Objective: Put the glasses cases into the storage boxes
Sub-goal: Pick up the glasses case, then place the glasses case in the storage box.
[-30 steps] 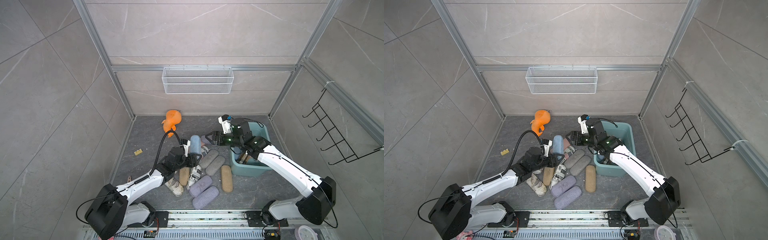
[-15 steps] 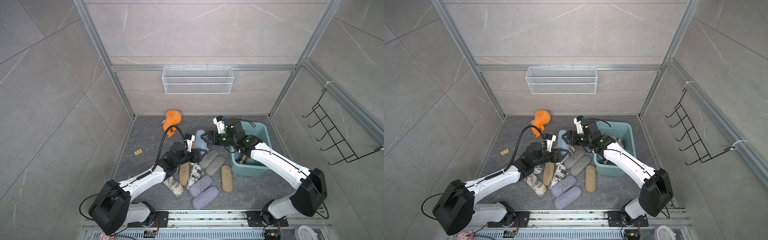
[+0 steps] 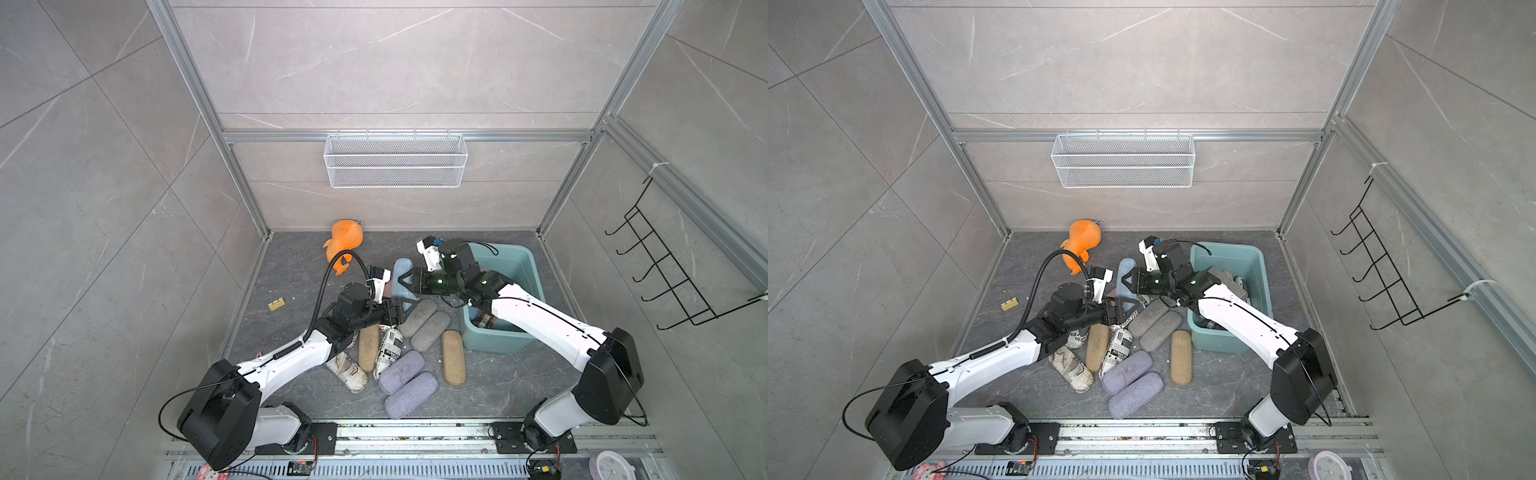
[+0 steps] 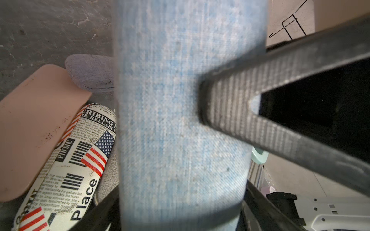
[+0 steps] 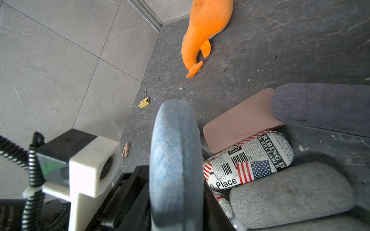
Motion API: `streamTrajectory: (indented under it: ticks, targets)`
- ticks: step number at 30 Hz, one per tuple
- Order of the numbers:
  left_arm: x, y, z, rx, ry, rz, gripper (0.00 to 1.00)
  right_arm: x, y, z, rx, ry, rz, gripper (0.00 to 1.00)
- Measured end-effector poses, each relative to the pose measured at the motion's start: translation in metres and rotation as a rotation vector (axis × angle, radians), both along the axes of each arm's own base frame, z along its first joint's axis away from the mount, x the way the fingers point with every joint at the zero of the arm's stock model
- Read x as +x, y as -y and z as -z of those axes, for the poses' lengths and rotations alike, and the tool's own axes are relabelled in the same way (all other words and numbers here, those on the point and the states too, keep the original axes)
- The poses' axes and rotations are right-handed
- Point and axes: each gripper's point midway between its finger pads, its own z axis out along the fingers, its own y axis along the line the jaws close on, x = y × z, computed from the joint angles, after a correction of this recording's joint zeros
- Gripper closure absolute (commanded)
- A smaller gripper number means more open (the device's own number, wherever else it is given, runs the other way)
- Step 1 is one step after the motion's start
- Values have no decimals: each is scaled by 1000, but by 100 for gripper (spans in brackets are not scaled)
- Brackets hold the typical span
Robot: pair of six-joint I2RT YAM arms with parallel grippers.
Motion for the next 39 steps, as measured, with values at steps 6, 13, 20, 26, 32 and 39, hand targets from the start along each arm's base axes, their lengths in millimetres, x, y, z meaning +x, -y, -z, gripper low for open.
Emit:
streamTrajectory:
  ticks: [6,13,20,26,32,39]
  targets:
    - [-13,-22,-9,-8,37,-61,5,15,-5,-34,1,44,12,67]
    - [-15,-79,-19,62,82,-304,4,52,51,-82,-82,141,132,67]
    - [-13,-125,19,228,1,-509,3,59,201,-63,-388,82,431,68]
    - [-10,-130,42,311,-45,-533,2,34,263,-29,-508,-41,512,68]
    - [-5,-126,45,341,-70,-527,3,45,259,9,-526,-142,443,66]
    - [-5,-124,46,335,-90,-523,4,64,235,59,-482,-269,323,66]
